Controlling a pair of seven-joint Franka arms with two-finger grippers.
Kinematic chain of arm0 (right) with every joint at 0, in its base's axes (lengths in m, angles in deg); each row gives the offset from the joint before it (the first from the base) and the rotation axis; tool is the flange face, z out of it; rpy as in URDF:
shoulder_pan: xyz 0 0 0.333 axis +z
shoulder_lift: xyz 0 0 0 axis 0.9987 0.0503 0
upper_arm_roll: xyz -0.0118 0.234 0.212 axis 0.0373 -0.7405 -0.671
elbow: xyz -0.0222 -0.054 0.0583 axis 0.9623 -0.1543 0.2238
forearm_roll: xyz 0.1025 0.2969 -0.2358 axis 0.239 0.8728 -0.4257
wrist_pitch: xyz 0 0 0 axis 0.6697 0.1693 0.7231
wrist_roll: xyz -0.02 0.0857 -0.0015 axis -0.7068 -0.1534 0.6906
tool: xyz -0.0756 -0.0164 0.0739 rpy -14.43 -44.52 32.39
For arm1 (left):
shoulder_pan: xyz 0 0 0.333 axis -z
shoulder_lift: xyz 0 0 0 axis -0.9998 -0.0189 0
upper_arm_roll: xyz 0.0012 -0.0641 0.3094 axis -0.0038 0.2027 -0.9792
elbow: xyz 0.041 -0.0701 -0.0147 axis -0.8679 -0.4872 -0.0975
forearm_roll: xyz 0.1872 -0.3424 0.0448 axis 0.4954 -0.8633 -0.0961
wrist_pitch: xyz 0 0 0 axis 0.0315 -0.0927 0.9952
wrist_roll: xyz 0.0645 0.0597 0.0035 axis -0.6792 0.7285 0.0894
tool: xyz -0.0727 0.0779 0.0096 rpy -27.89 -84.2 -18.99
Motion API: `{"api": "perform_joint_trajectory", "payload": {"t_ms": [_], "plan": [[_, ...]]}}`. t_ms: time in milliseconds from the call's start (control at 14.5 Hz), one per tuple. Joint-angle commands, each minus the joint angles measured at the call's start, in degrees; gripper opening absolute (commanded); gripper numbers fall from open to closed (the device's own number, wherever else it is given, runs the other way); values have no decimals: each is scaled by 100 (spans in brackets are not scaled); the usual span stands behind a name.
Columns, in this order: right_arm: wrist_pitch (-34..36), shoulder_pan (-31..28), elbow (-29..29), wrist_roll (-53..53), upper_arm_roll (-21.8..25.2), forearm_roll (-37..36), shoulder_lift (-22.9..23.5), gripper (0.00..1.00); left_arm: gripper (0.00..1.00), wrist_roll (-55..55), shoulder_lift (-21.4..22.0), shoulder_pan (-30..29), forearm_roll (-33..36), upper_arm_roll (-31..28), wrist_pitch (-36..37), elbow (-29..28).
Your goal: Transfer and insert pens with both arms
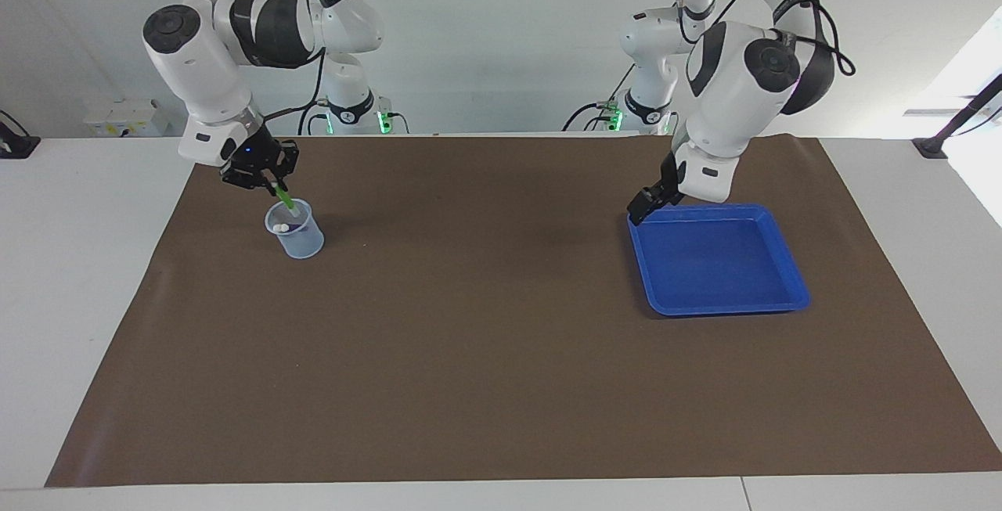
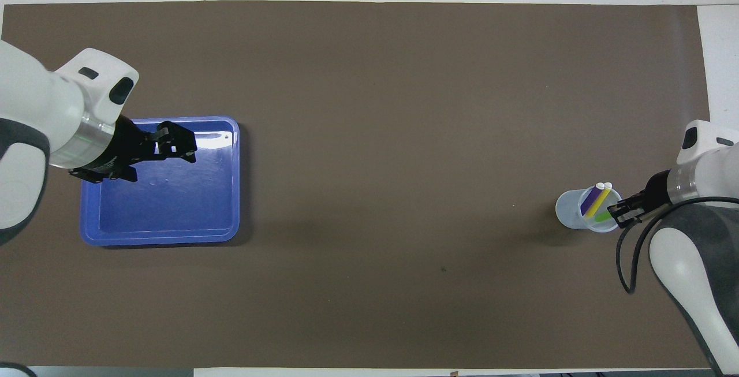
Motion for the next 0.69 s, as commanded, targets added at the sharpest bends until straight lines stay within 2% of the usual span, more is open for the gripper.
{"api": "perform_joint_trajectory", "payload": {"t_ms": [0,138,207,415,622], "plan": [[-85,-105,60,131,-81,-51,-33,98,100,876,155,434,333,-433,989,599],[-7,-114,-193,131,-81,-51,54,100,100,1421,-257,426,386,-434,1685,1470],[29,-114,-352,122,-81,-51,107,100,100,1528,-285,435,404,-425,1645,1526],[134,-114,-844,148,-72,-34,160,100,100,1748,-215,461,404,-425,1128,967],[1027,-123,-1634,209,-72,-43,230,100,100,1819,-285,435,404,-434,1108,955]]}}
